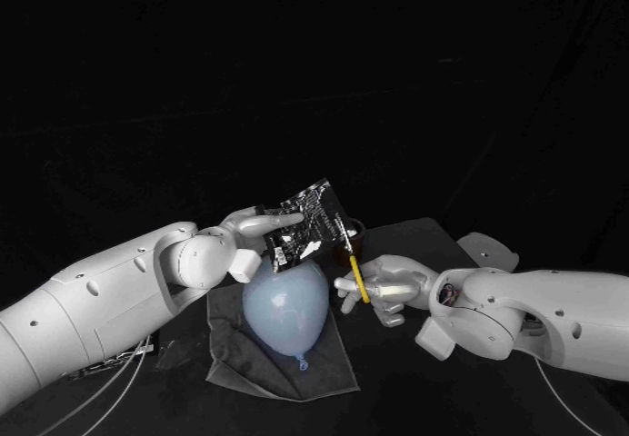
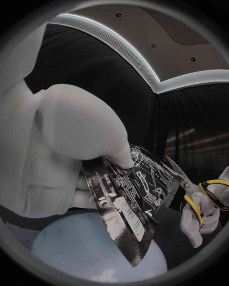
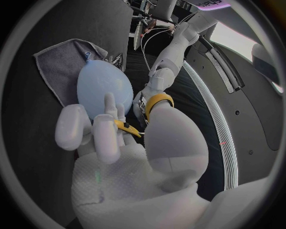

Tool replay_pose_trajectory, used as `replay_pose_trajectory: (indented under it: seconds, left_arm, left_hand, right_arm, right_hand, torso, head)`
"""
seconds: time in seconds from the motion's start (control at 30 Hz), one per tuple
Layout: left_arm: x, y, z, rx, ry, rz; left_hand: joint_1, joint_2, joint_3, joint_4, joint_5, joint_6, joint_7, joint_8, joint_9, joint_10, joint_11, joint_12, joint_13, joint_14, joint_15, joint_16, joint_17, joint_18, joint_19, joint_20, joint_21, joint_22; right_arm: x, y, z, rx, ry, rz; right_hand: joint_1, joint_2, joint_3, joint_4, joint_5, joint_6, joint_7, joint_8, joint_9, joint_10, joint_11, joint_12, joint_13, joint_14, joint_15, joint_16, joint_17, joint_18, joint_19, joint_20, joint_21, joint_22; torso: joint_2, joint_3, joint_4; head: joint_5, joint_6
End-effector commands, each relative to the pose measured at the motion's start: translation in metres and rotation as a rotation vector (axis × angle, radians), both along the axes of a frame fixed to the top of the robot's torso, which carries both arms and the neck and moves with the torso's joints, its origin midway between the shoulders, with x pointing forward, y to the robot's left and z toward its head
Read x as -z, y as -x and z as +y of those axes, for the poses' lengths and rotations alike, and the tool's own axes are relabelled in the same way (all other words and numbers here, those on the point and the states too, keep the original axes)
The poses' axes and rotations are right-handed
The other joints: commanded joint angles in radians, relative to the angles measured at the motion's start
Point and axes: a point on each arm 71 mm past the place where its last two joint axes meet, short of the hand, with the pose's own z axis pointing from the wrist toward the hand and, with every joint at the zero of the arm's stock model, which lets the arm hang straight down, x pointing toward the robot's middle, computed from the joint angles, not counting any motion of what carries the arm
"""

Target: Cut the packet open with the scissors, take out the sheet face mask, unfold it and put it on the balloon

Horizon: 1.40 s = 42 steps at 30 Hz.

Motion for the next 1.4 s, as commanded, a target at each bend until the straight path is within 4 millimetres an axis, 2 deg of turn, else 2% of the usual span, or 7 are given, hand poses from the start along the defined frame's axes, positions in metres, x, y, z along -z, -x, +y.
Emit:
replay_pose_trajectory:
  seconds: [0.03,0.63,0.83,0.97,1.1,1.23,1.4]
  left_arm:
    - [-0.002,0.001,-0.002,0.034,-0.007,-0.036]
    - [-0.002,0.000,0.003,0.111,-0.022,-0.090]
    - [-0.002,-0.001,0.003,0.120,-0.027,-0.101]
    - [-0.002,-0.001,0.004,0.128,-0.033,-0.109]
    - [-0.001,-0.002,0.004,0.138,-0.044,-0.119]
    - [-0.001,-0.002,0.005,0.157,-0.057,-0.133]
    - [0.000,0.000,0.005,0.217,-0.089,-0.164]
  left_hand:
    - [-0.001,0.007,0.003,-0.001,0.003,-0.002,0.007,0.004,0.069,-0.007,0.001,-0.004,0.000,0.007,-0.002,0.002,0.001,0.019,0.006,0.001,0.002,-0.002]
    - [-0.002,0.007,0.005,-0.004,0.003,-0.001,0.007,0.005,0.070,-0.006,0.001,-0.003,0.000,0.008,-0.002,0.002,0.002,0.019,0.008,0.000,0.003,-0.002]
    - [-0.002,0.007,0.005,-0.005,0.003,-0.001,0.007,0.005,0.071,-0.005,0.001,-0.003,0.001,0.008,-0.002,0.002,0.002,0.019,0.008,0.000,0.003,-0.002]
    - [-0.002,0.007,0.005,-0.005,0.003,-0.001,0.007,0.005,0.071,-0.005,0.001,-0.003,0.001,0.008,-0.002,0.002,0.002,0.019,0.008,0.000,0.003,-0.002]
    - [-0.003,0.007,0.005,-0.006,0.003,-0.001,0.007,0.006,0.072,-0.005,0.001,-0.003,0.001,0.008,-0.002,0.002,0.002,0.019,0.008,0.000,0.003,-0.002]
    - [-0.003,0.007,0.005,-0.006,0.003,-0.001,0.007,0.006,0.072,-0.005,0.001,-0.003,0.001,0.008,-0.002,0.002,0.002,0.019,0.009,0.000,0.003,-0.002]
    - [-0.004,0.008,0.006,-0.007,0.003,0.000,0.007,0.006,0.073,-0.004,0.001,-0.003,0.001,0.009,-0.003,0.002,0.003,0.019,0.009,0.000,0.003,-0.002]
  right_arm:
    - [-0.004,-0.002,-0.001,-0.003,-0.013,-0.021]
    - [-0.008,-0.005,-0.009,-0.053,0.001,0.037]
    - [-0.007,-0.003,-0.009,-0.077,0.008,0.059]
    - [-0.007,-0.002,-0.010,-0.080,0.012,0.062]
    - [-0.008,-0.002,-0.013,-0.070,0.016,0.058]
    - [-0.009,-0.003,-0.016,-0.063,0.017,0.053]
    - [-0.010,-0.003,-0.018,-0.057,0.018,0.046]
  right_hand:
    - [-0.001,-0.006,0.007,-0.001,-0.005,-0.002,0.010,-0.004,-0.002,-0.002,0.002,-0.005,-0.003,-0.001,0.008,-0.001,0.000,0.009,0.000,0.007,-0.005,0.144]
    - [-0.002,0.014,0.017,-0.003,-0.006,0.063,-0.012,0.021,-0.023,0.066,-0.018,0.021,-0.060,0.003,-0.008,0.008,-0.002,0.006,0.012,-0.003,0.016,0.148]
    - [0.015,0.051,-0.011,-0.006,-0.005,0.143,-0.052,0.066,-0.024,0.183,-0.059,0.078,-0.052,0.024,-0.041,0.027,0.021,-0.006,0.050,-0.032,0.074,0.166]
    - [0.036,0.085,-0.051,-0.008,-0.004,0.203,-0.092,0.118,0.004,0.277,-0.096,0.142,0.001,0.046,-0.075,0.045,0.050,-0.018,0.086,-0.062,0.127,0.183]
    - [0.060,0.120,-0.111,-0.010,-0.005,0.239,-0.126,0.186,0.071,0.323,-0.134,0.228,0.100,0.064,-0.108,0.065,0.084,-0.030,0.118,-0.095,0.178,0.199]
    - [0.077,0.150,-0.158,-0.010,-0.005,0.239,-0.138,0.211,0.111,0.314,-0.139,0.274,0.170,0.068,-0.115,0.072,0.096,-0.033,0.126,-0.104,0.191,0.203]
    - [0.085,0.165,-0.193,-0.010,-0.005,0.227,-0.135,0.209,0.126,0.287,-0.136,0.281,0.201,0.066,-0.114,0.068,0.090,-0.031,0.121,-0.104,0.182,0.201]
  torso:
    - [0.000,0.0001,0.0001]
    - [0.000,0.0002,-0.0004]
    - [0.000,-0.0001,-0.0011]
    - [0.000,0.0003,-0.0005]
    - [0.000,0.0001,-0.0004]
    - [0.000,0.0001,-0.0009]
    - [0.000,0.0002,0.0000]
  head:
    - [0.000,-0.001]
    - [0.005,-0.008]
    - [0.009,-0.012]
    - [0.009,-0.013]
    - [0.008,-0.012]
    - [0.008,-0.012]
    - [0.007,-0.012]
